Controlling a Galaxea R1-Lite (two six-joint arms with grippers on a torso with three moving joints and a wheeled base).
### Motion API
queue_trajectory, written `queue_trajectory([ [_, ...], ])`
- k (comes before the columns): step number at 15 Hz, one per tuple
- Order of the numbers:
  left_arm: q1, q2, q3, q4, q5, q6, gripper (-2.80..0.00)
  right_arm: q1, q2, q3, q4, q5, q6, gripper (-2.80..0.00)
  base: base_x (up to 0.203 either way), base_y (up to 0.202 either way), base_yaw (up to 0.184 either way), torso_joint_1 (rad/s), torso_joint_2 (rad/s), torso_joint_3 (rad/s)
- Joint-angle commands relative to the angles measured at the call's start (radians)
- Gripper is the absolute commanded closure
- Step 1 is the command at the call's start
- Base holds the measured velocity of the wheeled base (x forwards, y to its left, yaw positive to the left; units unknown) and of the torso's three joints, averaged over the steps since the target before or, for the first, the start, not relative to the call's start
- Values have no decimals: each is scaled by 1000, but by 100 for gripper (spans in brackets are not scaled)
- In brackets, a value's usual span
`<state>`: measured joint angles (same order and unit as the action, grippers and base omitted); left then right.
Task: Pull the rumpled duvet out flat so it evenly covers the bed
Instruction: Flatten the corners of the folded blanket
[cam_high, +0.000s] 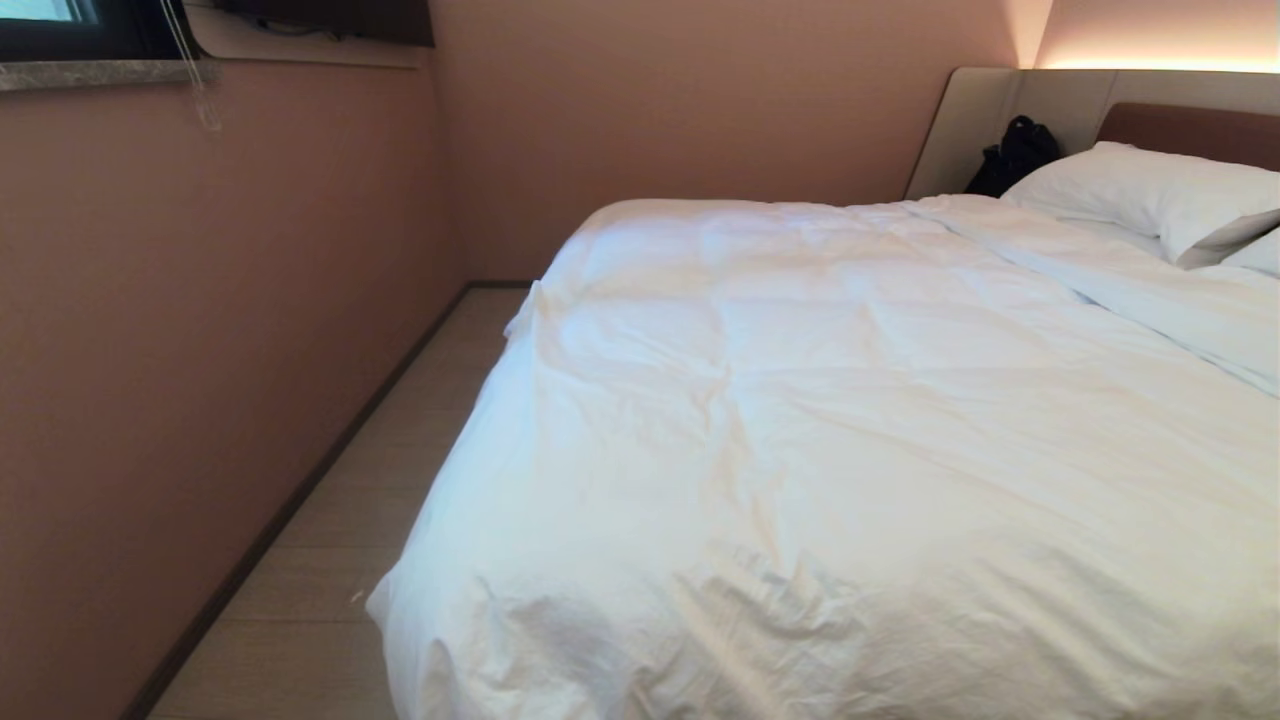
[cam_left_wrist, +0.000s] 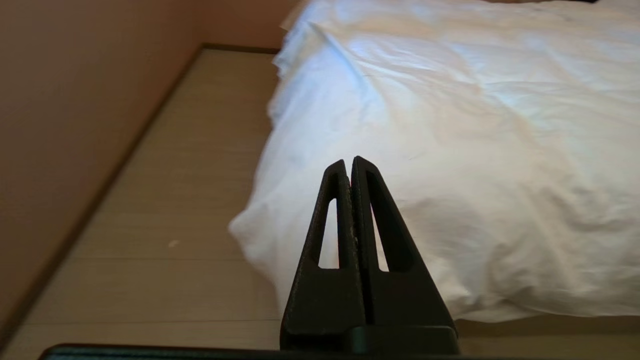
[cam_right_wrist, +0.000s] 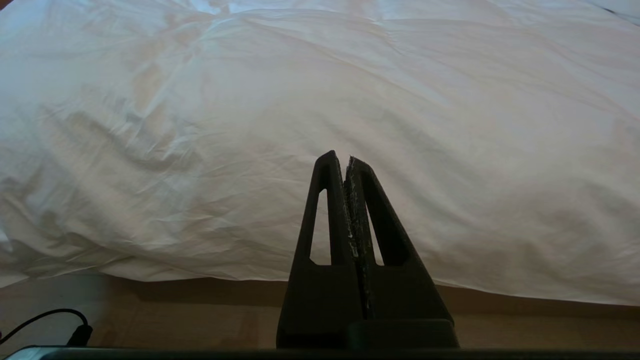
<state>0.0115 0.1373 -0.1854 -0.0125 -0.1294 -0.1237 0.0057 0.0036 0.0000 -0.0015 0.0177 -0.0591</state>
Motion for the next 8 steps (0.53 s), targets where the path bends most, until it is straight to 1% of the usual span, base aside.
queue_trajectory([
  [1,1,181,-71,-24,-64,-75,0,0,-1,0,0,1,-1,0,0,0,0,0,0,0],
  [3,1,302,-110,-99,-116,-148,0,0,-1,0,0,1,-1,0,0,0,0,0,0,0],
  [4,1,348,-120,-137,-131,-168,0,0,-1,0,-1,1,-1,0,0,0,0,0,0,0],
  [6,1,490,-130,-229,-162,-184,0,0,-1,0,0,1,-1,0,0,0,0,0,0,0],
  [8,1,629,-142,-353,-197,-192,0,0,-1,0,-2,1,-1,0,0,0,0,0,0,0],
])
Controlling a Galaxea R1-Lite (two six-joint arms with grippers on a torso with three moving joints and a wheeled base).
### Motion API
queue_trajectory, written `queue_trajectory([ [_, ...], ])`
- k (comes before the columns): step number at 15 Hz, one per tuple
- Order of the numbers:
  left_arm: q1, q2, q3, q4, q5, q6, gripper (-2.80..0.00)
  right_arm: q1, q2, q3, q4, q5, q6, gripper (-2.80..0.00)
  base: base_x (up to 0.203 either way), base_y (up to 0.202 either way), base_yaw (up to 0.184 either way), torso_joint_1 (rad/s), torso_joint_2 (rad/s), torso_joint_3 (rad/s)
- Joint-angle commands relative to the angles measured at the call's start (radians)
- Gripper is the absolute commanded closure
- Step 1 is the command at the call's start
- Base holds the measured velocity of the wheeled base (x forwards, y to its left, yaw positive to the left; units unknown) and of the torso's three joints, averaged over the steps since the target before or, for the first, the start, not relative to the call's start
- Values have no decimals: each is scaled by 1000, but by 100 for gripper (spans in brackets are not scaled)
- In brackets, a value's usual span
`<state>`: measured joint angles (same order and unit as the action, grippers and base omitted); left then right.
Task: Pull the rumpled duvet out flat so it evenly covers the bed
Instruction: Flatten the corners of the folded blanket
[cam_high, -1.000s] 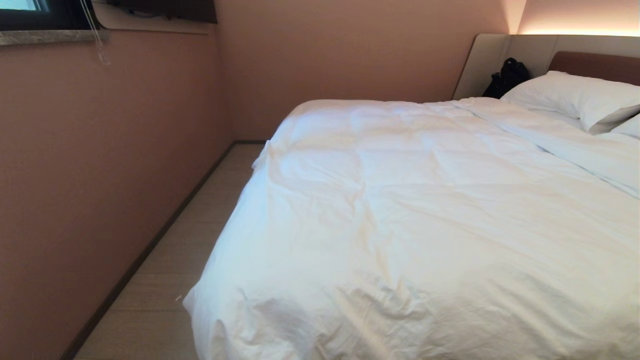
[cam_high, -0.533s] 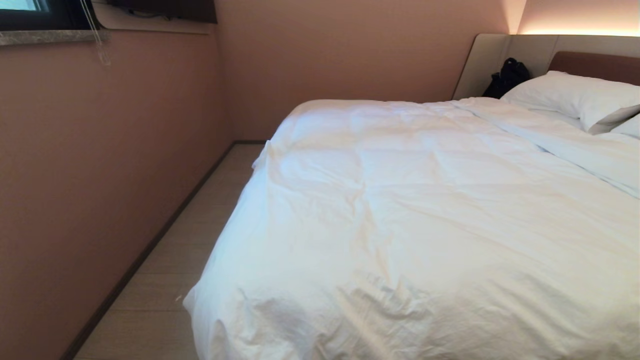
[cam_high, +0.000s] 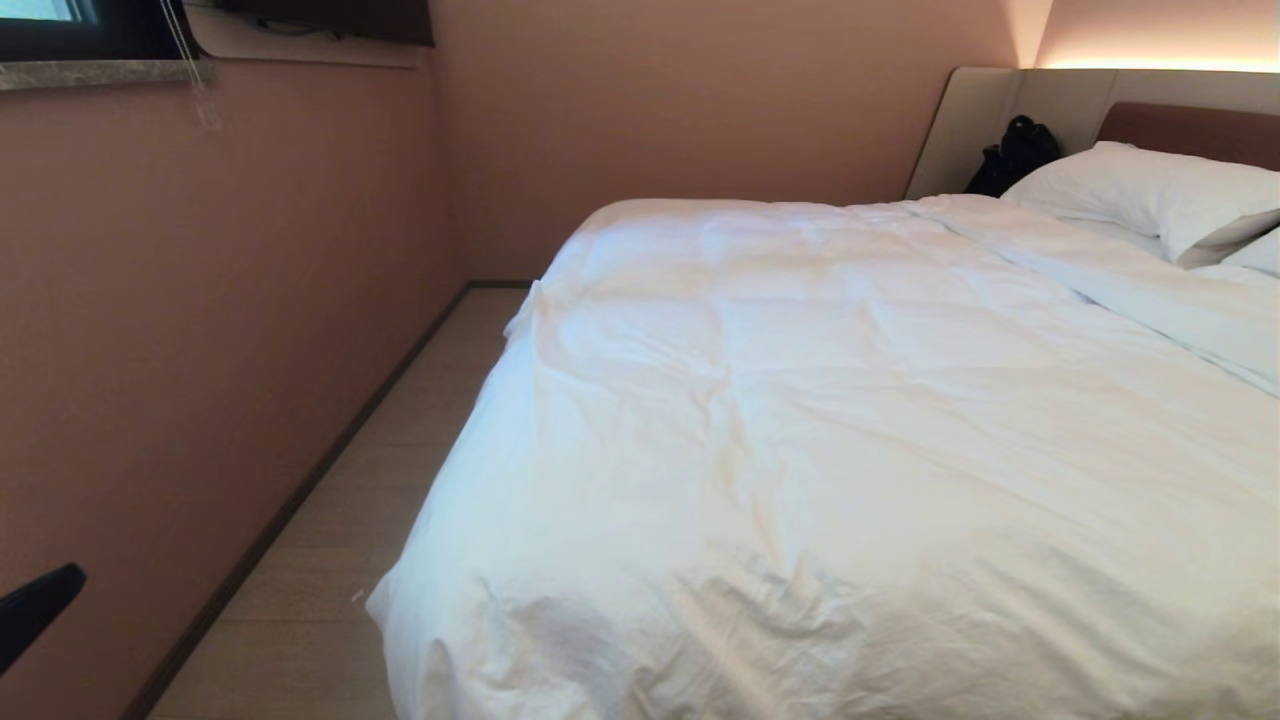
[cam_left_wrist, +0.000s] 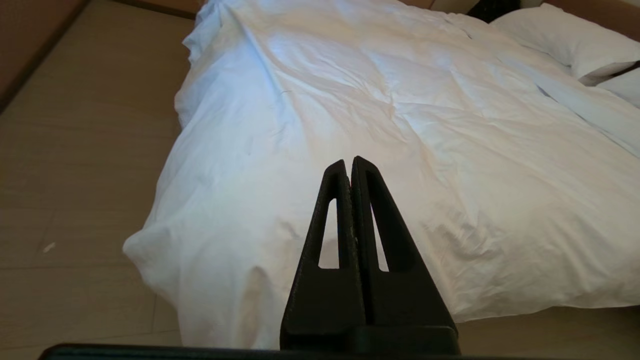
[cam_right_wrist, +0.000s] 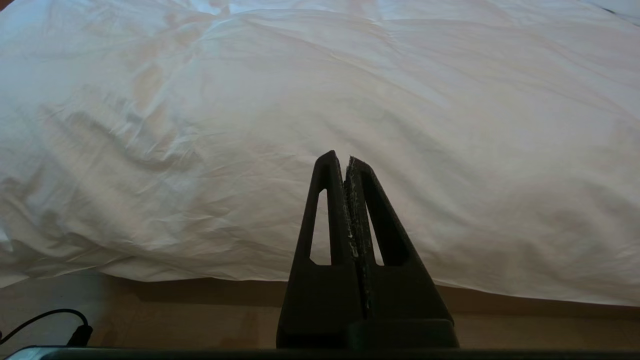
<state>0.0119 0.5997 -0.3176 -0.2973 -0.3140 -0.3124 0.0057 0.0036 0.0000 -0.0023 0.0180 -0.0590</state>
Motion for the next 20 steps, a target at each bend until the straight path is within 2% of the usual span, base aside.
queue_trajectory([
  [1,0,217,-24,-125,-26,-10,0,0,-1,0,-1,0,-1,0,0,0,0,0,0,0],
  [3,0,347,-87,-195,-51,-30,0,0,-1,0,1,0,-1,0,0,0,0,0,0,0],
  [6,0,495,-218,-240,-74,-93,0,0,-1,0,1,0,-1,0,0,0,0,0,0,0],
  [11,0,635,-293,-337,-76,-155,0,0,-1,0,1,0,-1,0,0,0,0,0,0,0],
  [16,0,687,-351,-349,-77,-167,0,0,-1,0,1,0,-1,0,0,0,0,0,0,0],
  [20,-1,740,-424,-349,-77,-243,0,0,-1,0,1,0,-1,0,0,0,0,0,0,0],
])
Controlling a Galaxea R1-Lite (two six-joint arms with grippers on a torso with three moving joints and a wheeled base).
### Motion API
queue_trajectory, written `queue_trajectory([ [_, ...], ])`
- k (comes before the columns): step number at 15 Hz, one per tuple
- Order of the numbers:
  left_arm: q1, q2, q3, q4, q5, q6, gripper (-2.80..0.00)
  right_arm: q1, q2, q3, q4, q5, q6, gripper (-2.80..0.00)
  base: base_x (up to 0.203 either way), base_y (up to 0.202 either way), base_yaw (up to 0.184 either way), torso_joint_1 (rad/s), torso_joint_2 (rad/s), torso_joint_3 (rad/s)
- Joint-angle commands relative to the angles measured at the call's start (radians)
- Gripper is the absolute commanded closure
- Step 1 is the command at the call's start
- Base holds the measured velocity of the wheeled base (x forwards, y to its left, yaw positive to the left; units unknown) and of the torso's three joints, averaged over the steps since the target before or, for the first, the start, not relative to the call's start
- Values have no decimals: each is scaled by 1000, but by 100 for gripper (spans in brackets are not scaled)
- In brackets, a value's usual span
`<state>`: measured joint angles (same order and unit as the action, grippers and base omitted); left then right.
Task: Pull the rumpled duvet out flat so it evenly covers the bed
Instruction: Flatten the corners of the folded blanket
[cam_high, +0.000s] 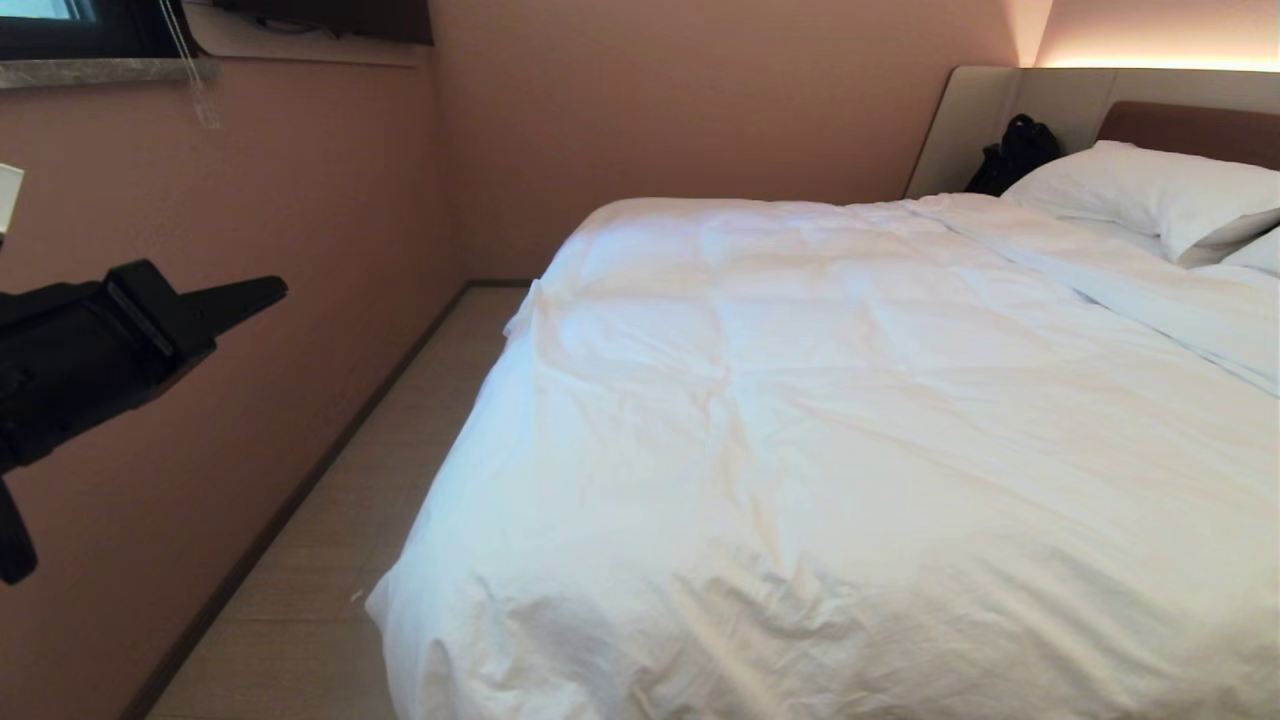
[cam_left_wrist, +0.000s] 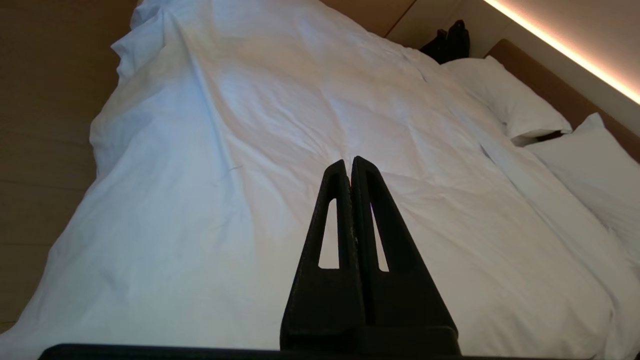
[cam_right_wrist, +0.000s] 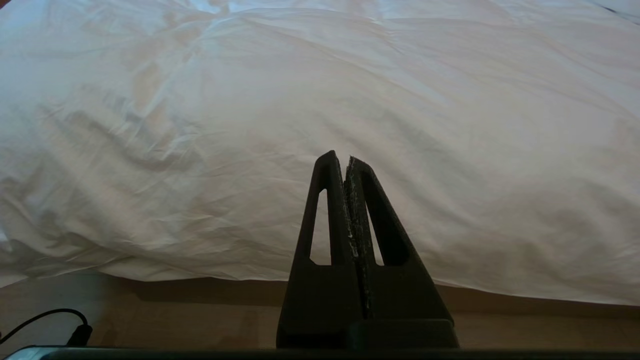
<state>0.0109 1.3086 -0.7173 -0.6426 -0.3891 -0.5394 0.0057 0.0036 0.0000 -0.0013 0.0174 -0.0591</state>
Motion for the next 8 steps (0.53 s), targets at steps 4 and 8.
queue_trajectory([
  [4,0,130,-119,-3,0,-79,0,0,-1,0,0,1,-1,0,0,0,0,0,0,0],
  [8,0,268,-158,-5,1,-84,0,0,-1,0,0,1,-1,0,0,0,0,0,0,0],
])
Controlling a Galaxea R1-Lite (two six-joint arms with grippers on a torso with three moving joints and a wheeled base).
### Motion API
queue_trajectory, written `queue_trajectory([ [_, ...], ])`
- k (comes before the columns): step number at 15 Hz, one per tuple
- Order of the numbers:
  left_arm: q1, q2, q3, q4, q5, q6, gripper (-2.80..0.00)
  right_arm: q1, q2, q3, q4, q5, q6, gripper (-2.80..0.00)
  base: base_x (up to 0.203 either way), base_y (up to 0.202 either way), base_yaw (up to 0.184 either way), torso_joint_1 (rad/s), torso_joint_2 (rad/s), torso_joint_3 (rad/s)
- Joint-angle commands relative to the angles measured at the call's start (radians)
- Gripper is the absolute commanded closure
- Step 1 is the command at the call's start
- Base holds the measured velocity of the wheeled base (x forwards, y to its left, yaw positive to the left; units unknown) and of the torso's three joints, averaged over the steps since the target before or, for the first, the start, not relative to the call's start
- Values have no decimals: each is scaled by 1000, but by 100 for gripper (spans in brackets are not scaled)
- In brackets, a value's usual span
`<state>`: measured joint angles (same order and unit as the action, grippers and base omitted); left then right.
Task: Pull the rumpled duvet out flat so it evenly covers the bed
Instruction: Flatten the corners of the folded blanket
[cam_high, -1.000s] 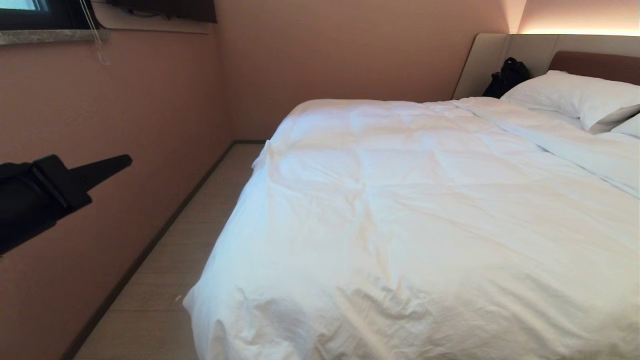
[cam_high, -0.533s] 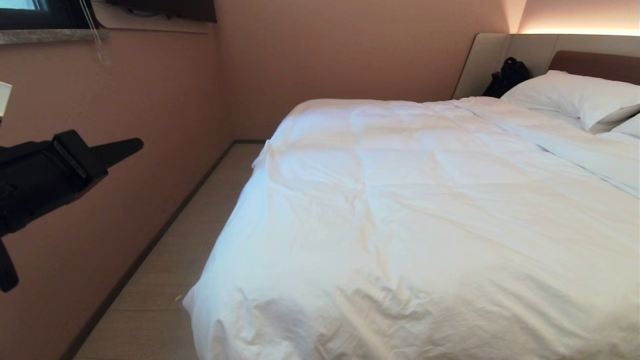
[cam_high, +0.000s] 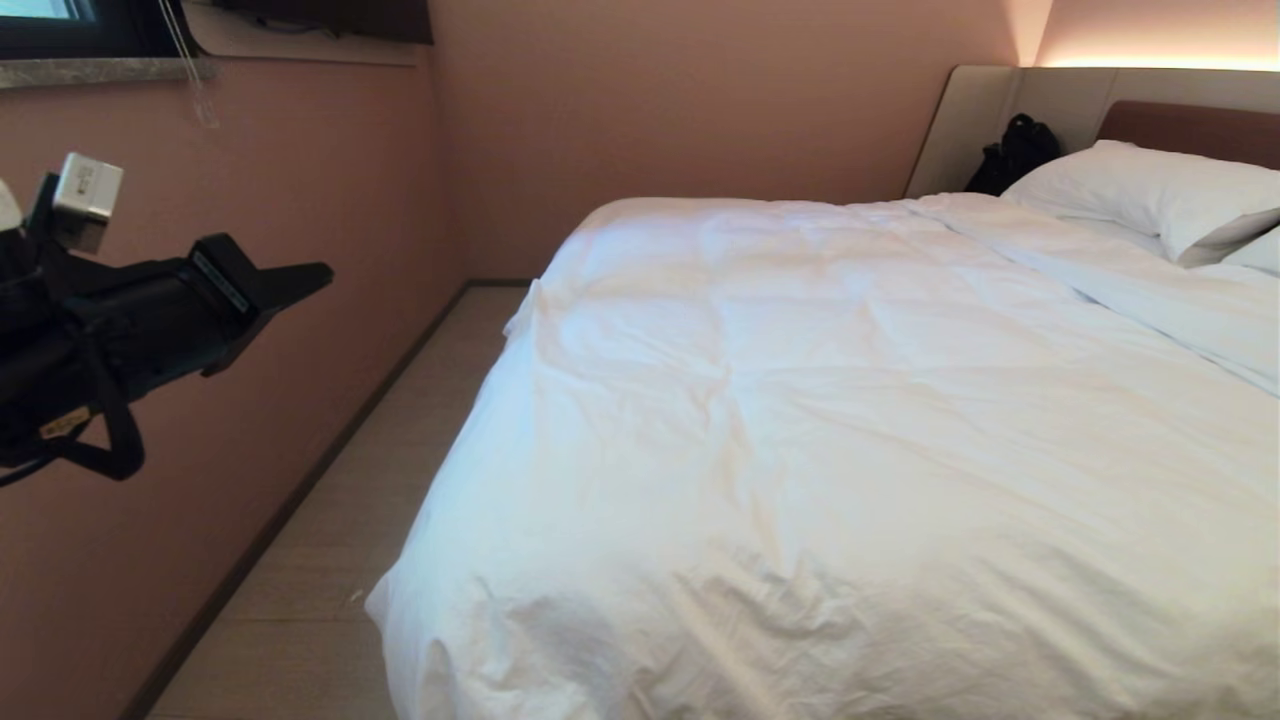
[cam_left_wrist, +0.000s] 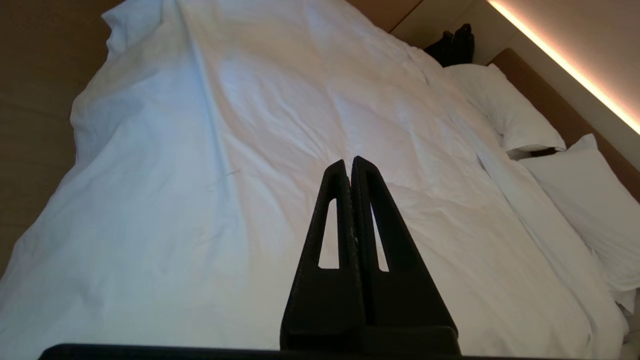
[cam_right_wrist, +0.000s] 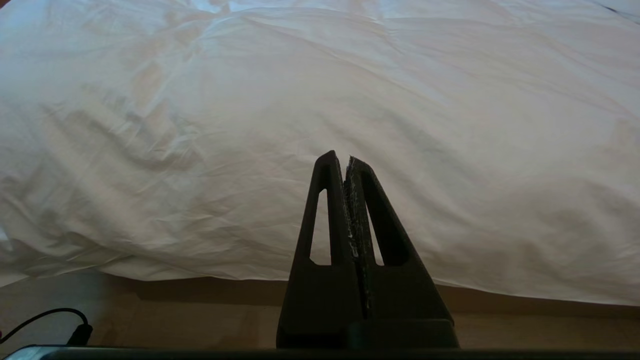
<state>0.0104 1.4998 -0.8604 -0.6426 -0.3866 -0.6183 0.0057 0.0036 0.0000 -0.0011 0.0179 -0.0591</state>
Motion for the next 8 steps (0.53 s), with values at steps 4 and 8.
queue_trajectory([
  [4,-52,154,-19,-6,4,-9,0,0,-1,0,0,1,-1,0,0,0,0,0,0,0],
  [8,-63,205,-15,-63,1,-43,0,0,-1,0,0,1,-1,0,0,0,0,0,0,0],
])
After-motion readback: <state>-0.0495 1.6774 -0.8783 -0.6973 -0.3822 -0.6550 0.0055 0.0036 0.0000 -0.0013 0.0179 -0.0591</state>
